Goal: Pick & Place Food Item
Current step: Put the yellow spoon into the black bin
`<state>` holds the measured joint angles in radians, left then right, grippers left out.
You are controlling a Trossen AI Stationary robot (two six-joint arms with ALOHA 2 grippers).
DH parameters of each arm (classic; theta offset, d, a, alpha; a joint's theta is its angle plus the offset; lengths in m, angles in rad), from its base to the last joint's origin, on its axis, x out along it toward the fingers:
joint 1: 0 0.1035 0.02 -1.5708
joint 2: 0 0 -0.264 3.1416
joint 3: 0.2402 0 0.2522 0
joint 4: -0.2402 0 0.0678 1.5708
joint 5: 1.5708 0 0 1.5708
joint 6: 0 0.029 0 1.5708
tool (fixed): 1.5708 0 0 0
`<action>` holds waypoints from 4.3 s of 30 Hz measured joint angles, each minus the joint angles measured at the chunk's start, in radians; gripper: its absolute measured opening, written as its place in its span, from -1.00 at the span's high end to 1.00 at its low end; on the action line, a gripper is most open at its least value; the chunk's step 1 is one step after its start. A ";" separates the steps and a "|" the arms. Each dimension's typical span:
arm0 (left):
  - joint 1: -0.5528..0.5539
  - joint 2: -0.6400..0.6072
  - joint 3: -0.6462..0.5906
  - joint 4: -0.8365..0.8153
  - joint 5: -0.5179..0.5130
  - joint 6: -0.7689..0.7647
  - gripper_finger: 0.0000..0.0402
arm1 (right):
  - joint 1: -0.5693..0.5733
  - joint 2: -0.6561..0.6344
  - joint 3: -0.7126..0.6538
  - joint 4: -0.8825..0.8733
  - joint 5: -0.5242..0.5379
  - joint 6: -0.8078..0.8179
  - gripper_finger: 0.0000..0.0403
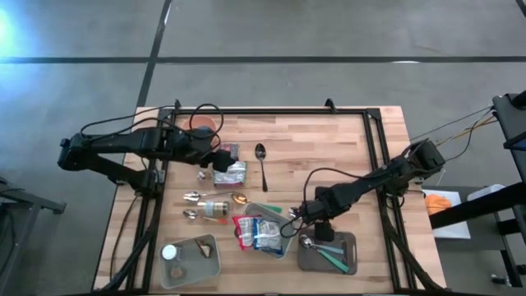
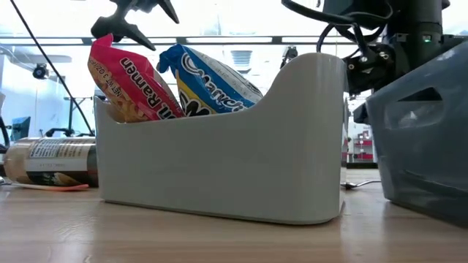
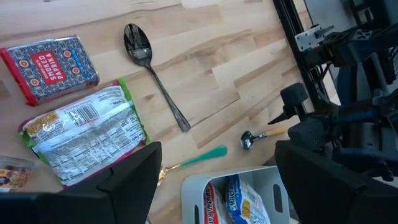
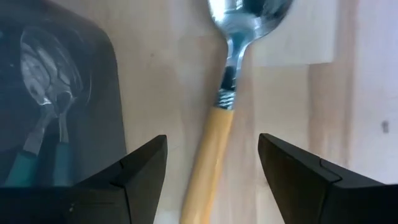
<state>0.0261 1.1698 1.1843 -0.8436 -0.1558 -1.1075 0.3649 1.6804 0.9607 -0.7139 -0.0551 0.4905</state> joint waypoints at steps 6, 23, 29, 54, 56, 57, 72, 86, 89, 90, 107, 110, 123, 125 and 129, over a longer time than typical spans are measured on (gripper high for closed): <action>0.000 0.000 0.000 0.000 0.000 0.011 -0.59 | -0.021 -0.018 -0.002 -0.004 -0.024 0.026 -0.24; 0.000 0.000 -0.001 -0.024 0.004 0.011 -0.59 | -0.130 -0.009 0.033 -0.009 -0.110 0.328 -0.24; 0.002 0.000 -0.001 -0.024 0.004 0.031 -0.59 | -0.132 0.026 0.033 -0.011 -0.111 0.398 -0.24; 0.029 0.000 -0.001 -0.024 0.003 0.080 -0.59 | -0.156 0.149 0.125 -0.191 0.016 0.498 -0.24; 0.029 0.000 -0.001 -0.024 0.003 0.080 -0.59 | -0.168 0.166 0.140 -0.213 0.019 0.487 -0.24; 0.029 0.000 -0.001 -0.025 0.003 0.081 -0.59 | -0.172 0.174 0.148 -0.223 0.028 0.475 -0.24; 0.029 -0.001 -0.001 -0.051 0.011 0.090 -0.59 | -0.234 0.179 0.147 -0.204 0.048 0.399 0.31; 0.029 -0.001 -0.001 -0.052 0.019 0.090 -0.59 | -0.234 0.176 0.138 -0.156 0.033 0.339 0.89; 0.029 -0.001 -0.001 -0.052 0.028 0.090 -0.59 | -0.234 0.166 0.140 -0.155 0.034 0.322 0.89; 0.029 -0.001 -0.001 -0.052 0.030 0.090 -0.59 | -0.234 0.160 0.140 -0.151 0.042 0.316 0.89; 0.029 -0.010 0.001 -0.042 0.071 0.185 -0.59 | -0.123 -0.174 0.178 -0.171 0.051 0.368 0.91; 0.029 -0.015 0.001 -0.029 0.071 0.214 -0.59 | -0.059 -0.202 0.208 -0.191 0.052 0.440 0.91; 0.029 -0.045 0.001 0.006 0.071 0.258 -0.59 | 0.230 -0.058 0.454 -0.314 0.084 0.723 0.91; 0.029 -0.045 0.001 0.007 0.071 0.273 -0.59 | 0.257 -0.022 0.476 -0.330 0.097 0.746 0.91; 0.029 -0.045 0.001 0.009 0.071 0.287 -0.59 | 0.294 0.039 0.487 -0.329 0.100 0.790 0.91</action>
<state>0.0551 1.1244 1.1851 -0.8345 -0.0852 -0.8209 0.6593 1.7197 1.4474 -1.0428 0.0452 1.2807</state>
